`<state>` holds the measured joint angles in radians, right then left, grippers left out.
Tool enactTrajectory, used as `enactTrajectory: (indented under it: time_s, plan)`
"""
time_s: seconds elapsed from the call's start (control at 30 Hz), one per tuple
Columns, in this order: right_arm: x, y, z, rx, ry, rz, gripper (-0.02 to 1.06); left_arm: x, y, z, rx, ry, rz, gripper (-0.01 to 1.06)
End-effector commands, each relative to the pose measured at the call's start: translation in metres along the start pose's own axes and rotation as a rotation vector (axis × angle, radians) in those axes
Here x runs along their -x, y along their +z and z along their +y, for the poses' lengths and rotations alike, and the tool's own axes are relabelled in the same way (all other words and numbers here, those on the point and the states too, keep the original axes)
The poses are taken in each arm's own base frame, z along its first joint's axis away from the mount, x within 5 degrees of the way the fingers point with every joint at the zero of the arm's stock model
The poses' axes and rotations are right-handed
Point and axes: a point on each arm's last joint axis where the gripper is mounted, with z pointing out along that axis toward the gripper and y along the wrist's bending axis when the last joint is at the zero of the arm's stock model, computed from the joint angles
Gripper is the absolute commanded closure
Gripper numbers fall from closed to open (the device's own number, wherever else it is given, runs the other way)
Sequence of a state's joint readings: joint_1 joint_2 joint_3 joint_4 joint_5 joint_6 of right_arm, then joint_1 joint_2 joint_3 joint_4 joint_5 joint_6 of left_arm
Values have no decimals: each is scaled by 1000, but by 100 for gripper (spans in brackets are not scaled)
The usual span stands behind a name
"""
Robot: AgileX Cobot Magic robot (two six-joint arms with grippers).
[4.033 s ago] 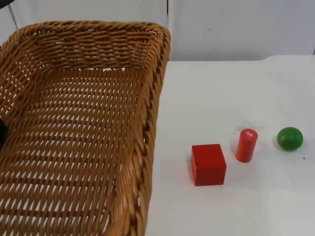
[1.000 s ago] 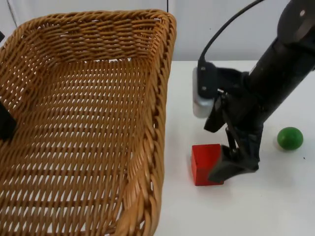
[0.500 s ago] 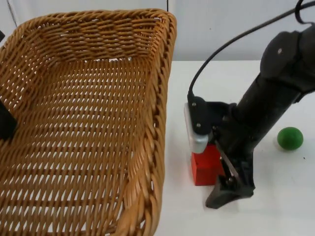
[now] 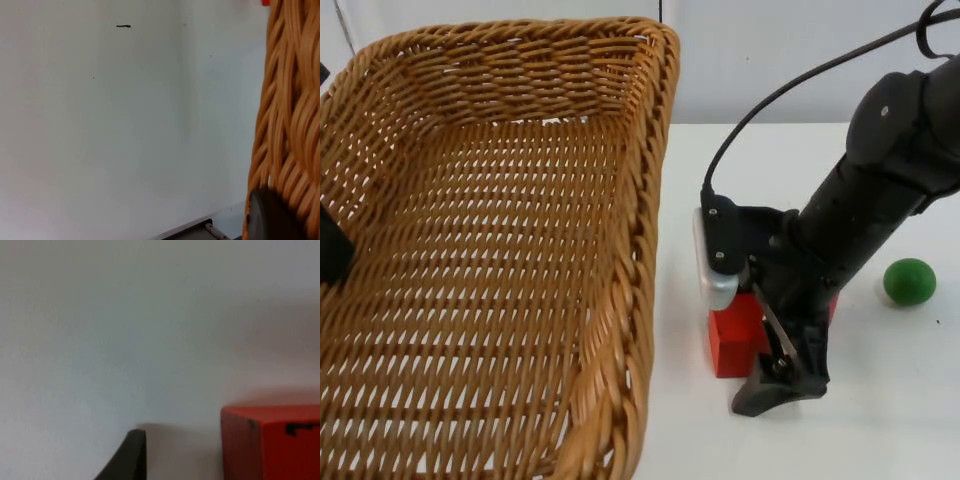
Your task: Pick up the basket with the left hand and place the object to the left of the red cylinder into the basket with the right hand.
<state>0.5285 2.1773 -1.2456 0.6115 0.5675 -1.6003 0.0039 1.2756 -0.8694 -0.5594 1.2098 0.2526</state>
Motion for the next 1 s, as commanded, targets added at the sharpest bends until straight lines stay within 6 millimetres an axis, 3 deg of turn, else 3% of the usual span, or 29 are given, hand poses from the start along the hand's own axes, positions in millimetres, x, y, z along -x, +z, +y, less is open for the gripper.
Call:
enactTrajectory:
  time_s: [0.0,0.2,0.33,0.37,0.5,0.53,0.6,0.63,0.67,0.8,0.97]
  plan:
    - [2,1,-1,-17,-16,0,0,-1,-1,-5,-33,-1,-11,105]
    - [3,1,-1,-17,-12,-2,1,-1,-1,-5,-34,-1,-9,105]
    - [3,1,-2,-31,1,-7,22,-1,-1,-5,-34,-1,-9,105]
    - [3,1,-2,-31,1,-7,22,-1,-1,-5,-34,-1,-9,105]
    - [3,1,-3,-43,12,-13,48,-1,-1,-5,-34,-1,-9,105]
    - [3,1,-3,-43,12,-13,48,-1,-1,-5,-34,-1,-9,105]
    - [3,1,-5,-57,9,-12,63,-1,-1,-5,-34,-1,-9,105]
    - [3,1,-5,-61,9,-12,76,-1,-1,-5,-34,-1,-9,105]
    - [3,1,-5,-61,9,-12,76,-1,-1,-5,-34,-1,-9,105]
    - [3,1,-5,-61,12,-12,104,-1,-1,-5,-34,-1,-9,105]
    - [8,-7,-2,-28,8,-26,105,-1,-1,-5,-34,-1,-9,105]
